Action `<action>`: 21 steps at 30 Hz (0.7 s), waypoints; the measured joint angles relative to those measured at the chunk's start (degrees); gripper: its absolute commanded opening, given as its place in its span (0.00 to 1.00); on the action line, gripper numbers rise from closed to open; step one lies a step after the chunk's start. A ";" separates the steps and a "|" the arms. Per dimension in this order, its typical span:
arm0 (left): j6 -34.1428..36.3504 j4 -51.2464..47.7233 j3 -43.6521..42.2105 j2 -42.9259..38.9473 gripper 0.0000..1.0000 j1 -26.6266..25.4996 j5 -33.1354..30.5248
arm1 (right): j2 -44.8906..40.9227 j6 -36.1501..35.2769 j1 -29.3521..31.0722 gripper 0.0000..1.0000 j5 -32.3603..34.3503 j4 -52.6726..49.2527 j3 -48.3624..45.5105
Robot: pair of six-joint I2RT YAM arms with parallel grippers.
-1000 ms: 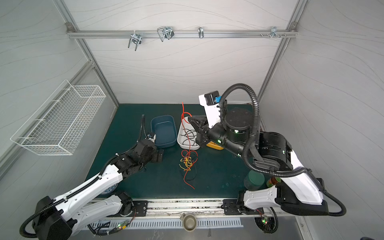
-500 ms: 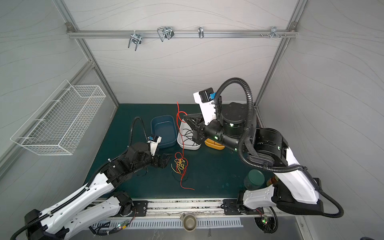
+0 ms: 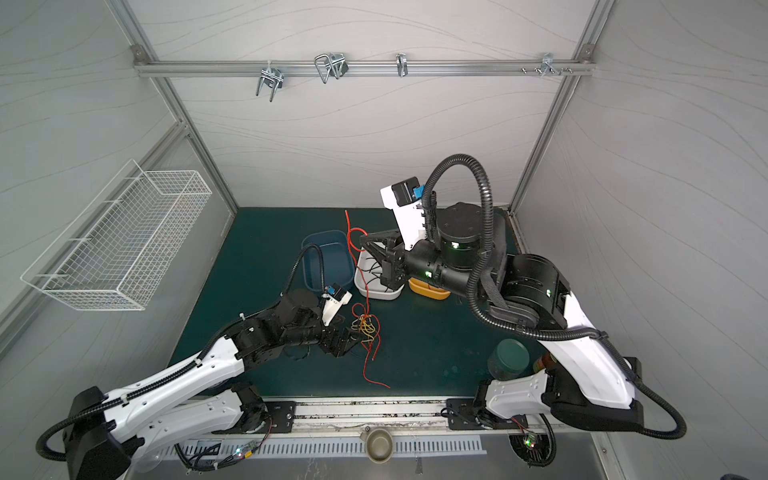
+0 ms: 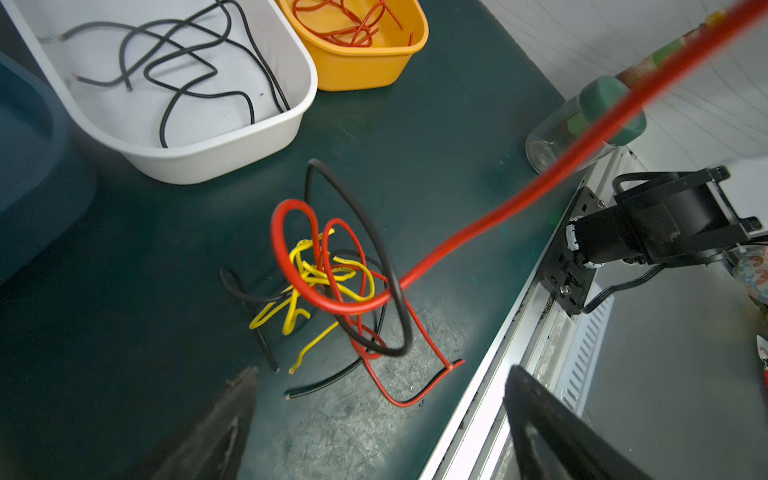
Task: Untangle the cables
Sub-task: 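Grasp a black wire with the left gripper while right holds the red wire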
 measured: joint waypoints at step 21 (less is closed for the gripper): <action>0.26 -3.08 5.51 7.96 0.34 0.00 0.70 | -3.69 4.63 0.00 0.00 -1.81 3.54 -4.09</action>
